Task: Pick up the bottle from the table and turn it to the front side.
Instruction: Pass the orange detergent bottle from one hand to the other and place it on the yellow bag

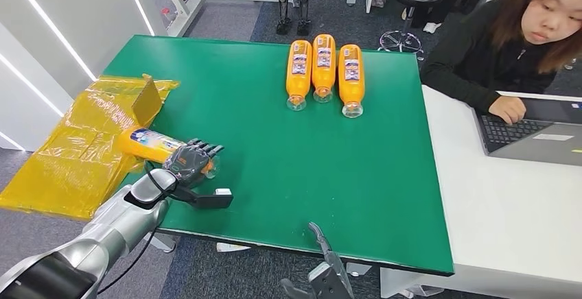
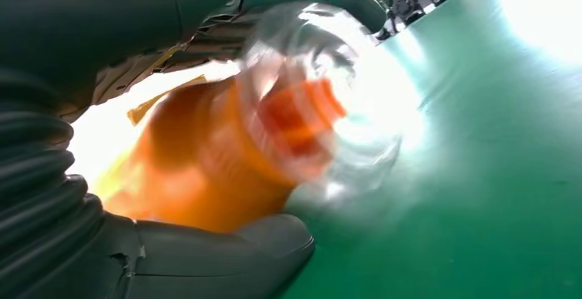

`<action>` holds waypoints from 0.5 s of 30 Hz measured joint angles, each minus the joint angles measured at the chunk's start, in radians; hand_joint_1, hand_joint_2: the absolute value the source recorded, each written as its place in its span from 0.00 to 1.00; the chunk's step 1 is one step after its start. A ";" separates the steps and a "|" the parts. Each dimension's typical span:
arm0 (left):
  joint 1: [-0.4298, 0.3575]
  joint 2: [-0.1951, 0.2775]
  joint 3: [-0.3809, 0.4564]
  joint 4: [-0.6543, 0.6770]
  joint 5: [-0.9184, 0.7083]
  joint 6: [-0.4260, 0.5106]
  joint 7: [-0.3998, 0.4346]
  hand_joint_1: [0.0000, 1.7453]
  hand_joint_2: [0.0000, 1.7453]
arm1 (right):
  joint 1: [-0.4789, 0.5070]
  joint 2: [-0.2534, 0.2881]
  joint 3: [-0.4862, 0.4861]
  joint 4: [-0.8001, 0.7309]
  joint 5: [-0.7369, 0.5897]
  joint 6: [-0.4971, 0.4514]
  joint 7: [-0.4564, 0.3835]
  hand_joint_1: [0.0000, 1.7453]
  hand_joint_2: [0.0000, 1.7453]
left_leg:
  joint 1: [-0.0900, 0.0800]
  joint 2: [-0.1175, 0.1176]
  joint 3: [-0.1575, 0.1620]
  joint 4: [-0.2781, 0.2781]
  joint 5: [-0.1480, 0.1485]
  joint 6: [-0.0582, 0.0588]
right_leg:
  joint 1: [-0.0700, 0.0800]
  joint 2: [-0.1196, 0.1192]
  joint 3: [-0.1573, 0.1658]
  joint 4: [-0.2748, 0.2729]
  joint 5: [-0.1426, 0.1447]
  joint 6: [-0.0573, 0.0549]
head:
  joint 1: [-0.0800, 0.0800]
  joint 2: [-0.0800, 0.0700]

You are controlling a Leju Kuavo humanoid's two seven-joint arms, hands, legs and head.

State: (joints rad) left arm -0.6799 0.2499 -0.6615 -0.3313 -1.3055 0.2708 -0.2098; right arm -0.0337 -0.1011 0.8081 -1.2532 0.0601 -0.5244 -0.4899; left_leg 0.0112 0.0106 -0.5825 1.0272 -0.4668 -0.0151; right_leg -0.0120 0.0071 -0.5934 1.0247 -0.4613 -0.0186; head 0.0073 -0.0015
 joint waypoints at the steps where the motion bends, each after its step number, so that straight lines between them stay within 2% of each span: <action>1: 0.001 0.001 0.000 0.001 0.002 0.003 0.005 0.00 1.00 | -0.001 0.000 0.001 0.001 -0.003 0.004 0.000 0.00 1.00 | 0.000 0.000 0.000 -0.001 0.000 0.000 | 0.000 0.000 0.000 0.000 0.000 0.000 | 0.000 0.000; 12: 0.004 0.001 0.001 0.004 0.006 0.019 0.041 0.00 1.00 | -0.005 0.000 0.003 0.004 0.011 0.035 0.023 0.00 1.00 | 0.000 0.000 0.003 -0.004 0.002 -0.003 | 0.000 0.000 0.001 0.000 0.000 -0.003 | 0.000 0.000; 15: 0.011 -0.002 0.009 0.004 0.015 0.054 0.037 0.00 1.00 | 0.000 0.002 -0.008 0.002 0.029 0.039 0.029 0.00 1.00 | 0.000 0.000 0.004 -0.004 0.002 -0.003 | 0.000 0.000 0.001 0.000 0.000 -0.004 | 0.000 0.000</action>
State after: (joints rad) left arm -0.6686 0.2475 -0.6529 -0.3269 -1.2908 0.3253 -0.1724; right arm -0.0335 -0.0992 0.8003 -1.2515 0.0890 -0.4853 -0.4611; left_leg 0.0113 0.0106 -0.5781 1.0229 -0.4646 -0.0185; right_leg -0.0119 0.0072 -0.5928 1.0248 -0.4611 -0.0224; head 0.0072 -0.0015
